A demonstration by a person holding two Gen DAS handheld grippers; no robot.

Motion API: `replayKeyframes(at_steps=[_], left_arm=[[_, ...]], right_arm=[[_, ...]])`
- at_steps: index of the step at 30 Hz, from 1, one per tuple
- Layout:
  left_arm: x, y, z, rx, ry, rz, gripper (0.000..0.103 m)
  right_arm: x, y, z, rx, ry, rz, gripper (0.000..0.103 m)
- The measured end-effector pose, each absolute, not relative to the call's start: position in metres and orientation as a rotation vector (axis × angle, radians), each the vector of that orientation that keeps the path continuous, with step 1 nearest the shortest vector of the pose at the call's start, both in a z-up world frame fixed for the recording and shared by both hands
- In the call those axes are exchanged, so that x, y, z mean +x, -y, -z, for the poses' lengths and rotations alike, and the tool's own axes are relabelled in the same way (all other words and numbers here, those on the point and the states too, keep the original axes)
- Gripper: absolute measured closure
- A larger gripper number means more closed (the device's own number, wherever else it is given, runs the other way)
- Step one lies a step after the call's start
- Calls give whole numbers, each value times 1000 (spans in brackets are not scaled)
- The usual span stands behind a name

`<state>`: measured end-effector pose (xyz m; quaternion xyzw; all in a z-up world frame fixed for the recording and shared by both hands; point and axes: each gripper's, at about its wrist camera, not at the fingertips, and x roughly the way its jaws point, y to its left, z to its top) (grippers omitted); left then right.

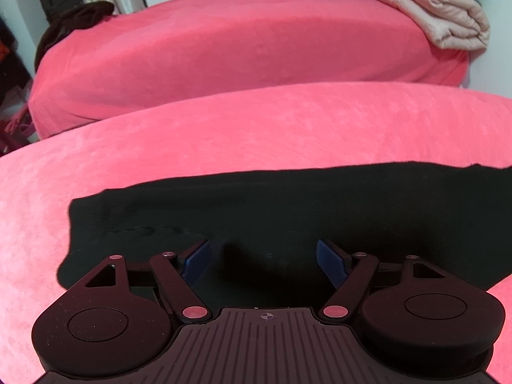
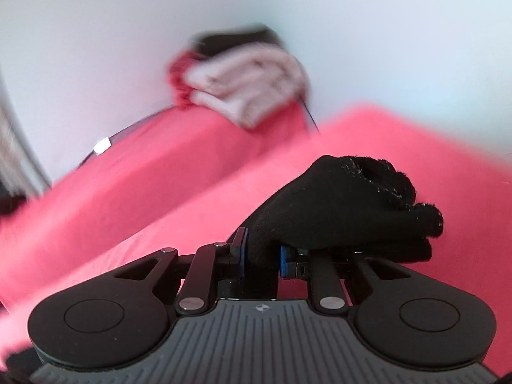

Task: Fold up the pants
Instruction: 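Grasp the leg cuffs with the right tool and fold them toward the waistband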

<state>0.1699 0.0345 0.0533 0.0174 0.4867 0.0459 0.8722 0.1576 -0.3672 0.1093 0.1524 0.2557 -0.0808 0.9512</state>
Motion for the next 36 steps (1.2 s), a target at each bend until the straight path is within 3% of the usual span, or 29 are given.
replayKeyframes(at_steps=[7, 15, 26, 31, 36], left_arm=[[153, -64, -60, -3, -1002, -139, 0], [135, -101, -60, -53, -1005, -198, 0], [129, -125, -60, -106, -992, -228, 0], [129, -124, -62, -92, -989, -227, 0], [132, -122, -72, -85, -959, -215, 0]], right_arm=[[136, 214, -119, -250, -329, -71, 81], [112, 90, -64, -575, -378, -362, 82], [127, 94, -104, -362, -310, -260, 82], [122, 53, -50, -603, -444, -401, 81], [110, 48, -35, -706, -400, -402, 81]])
